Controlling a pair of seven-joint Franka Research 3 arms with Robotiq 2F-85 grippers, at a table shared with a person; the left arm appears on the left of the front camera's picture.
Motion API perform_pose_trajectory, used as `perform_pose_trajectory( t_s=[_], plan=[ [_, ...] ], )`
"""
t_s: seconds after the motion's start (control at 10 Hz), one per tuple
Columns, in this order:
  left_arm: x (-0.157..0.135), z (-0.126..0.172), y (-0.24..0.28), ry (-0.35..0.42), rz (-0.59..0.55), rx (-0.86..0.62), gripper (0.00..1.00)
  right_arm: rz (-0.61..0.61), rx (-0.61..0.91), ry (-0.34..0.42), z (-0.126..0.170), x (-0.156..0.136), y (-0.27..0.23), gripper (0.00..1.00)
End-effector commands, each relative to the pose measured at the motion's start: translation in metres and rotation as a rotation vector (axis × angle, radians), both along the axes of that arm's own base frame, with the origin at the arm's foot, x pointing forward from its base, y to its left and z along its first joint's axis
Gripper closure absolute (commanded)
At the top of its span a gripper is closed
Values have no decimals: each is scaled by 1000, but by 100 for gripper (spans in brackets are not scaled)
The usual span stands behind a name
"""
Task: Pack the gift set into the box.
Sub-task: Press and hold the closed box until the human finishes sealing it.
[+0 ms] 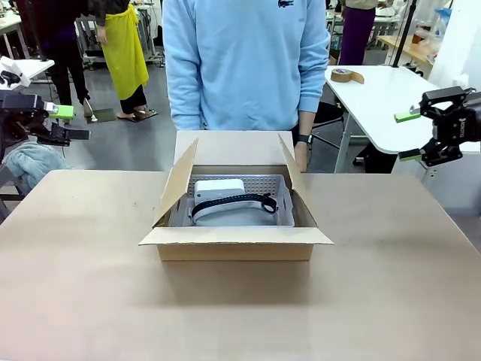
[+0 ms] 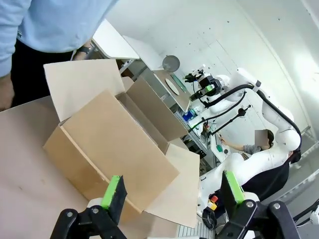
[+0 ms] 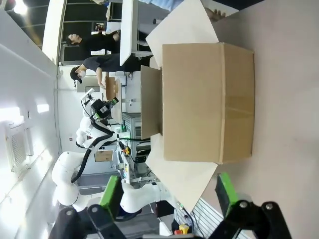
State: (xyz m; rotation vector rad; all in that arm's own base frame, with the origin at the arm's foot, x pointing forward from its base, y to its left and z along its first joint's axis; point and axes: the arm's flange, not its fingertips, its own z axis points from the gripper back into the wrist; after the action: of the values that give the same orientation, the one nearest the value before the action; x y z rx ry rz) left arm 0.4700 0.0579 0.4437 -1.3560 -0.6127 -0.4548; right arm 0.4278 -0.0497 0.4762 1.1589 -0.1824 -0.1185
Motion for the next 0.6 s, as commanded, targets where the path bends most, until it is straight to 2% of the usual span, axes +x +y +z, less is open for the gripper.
perform_pose_trajectory(
  t_s=[0.0,0.5],
  plan=[
    [-6,-3,1,11,-3,4,0,-16,-7,20,0,-1,-2,0],
    [-6,-3,1,11,-3,4,0,-16,-7,20,0,-1,-2,0]
  ],
)
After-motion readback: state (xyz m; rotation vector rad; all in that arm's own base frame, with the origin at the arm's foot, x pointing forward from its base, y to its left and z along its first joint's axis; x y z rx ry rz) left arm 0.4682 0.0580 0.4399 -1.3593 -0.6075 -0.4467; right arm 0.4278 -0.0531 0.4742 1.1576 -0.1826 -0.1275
